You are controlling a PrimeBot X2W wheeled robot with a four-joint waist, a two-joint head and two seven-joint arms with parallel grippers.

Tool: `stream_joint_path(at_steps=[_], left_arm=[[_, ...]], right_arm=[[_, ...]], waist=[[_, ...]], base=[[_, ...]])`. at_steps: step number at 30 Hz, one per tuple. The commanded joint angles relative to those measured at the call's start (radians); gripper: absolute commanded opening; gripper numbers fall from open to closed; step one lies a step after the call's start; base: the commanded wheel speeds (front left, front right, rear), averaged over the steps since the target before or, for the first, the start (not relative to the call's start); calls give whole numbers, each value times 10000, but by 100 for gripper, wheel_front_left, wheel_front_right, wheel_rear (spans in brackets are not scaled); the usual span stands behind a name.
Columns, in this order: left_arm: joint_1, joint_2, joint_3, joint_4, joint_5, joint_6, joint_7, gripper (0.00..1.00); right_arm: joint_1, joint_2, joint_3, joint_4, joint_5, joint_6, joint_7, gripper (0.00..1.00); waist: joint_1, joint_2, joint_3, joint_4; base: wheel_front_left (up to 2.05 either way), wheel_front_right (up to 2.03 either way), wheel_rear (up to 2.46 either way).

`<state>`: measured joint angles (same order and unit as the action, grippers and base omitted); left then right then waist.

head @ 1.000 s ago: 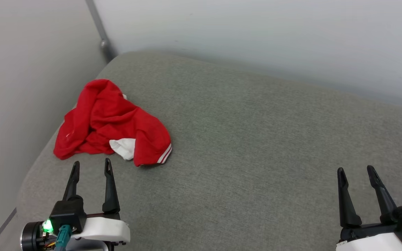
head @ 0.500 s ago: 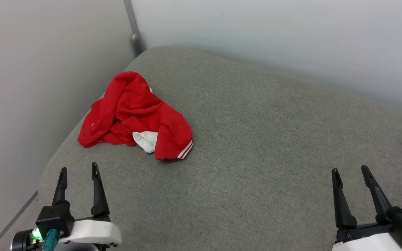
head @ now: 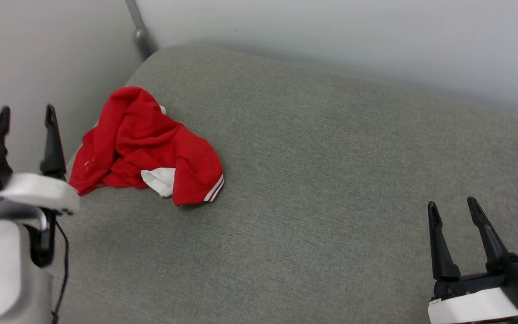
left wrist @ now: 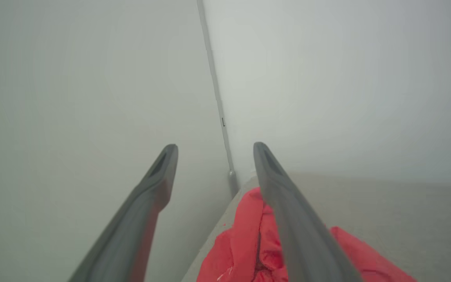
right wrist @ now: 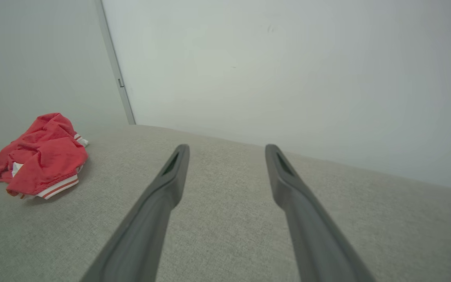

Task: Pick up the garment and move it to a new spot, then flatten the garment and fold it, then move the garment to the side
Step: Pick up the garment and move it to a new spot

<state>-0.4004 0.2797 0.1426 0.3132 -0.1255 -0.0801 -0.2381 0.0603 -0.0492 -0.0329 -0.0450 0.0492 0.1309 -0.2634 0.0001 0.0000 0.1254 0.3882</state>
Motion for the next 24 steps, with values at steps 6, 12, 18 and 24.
stream_joint_path(at_steps=[6, 12, 18, 24], left_arm=[[-2331, 1365, -616, 929, -135, -415, 2161, 100], [-4176, 2606, -2069, 1346, -1545, -489, 5610, 100], [-5043, 3902, -3728, 1360, -4151, -489, 9030, 100], [-4742, 4746, -4544, 1086, -6338, -489, 11496, 100]], right_arm=[[-307, -18, -96, -157, -203, -3, -22, 100], [-564, -18, -140, -298, -331, -3, -21, 100], [-904, -18, -41, -525, -503, -3, -21, 100], [-1292, -17, -49, -933, -750, -3, -21, 100]], waist=[[-1, 0, 572, -557], [-1, 0, 1080, -979], [-1, 0, 1826, -1480], [-1, 0, 2636, -1919]], base=[[0, 0, 0], [0, 0, 0], [0, 0, 0], [0, 0, 0]])
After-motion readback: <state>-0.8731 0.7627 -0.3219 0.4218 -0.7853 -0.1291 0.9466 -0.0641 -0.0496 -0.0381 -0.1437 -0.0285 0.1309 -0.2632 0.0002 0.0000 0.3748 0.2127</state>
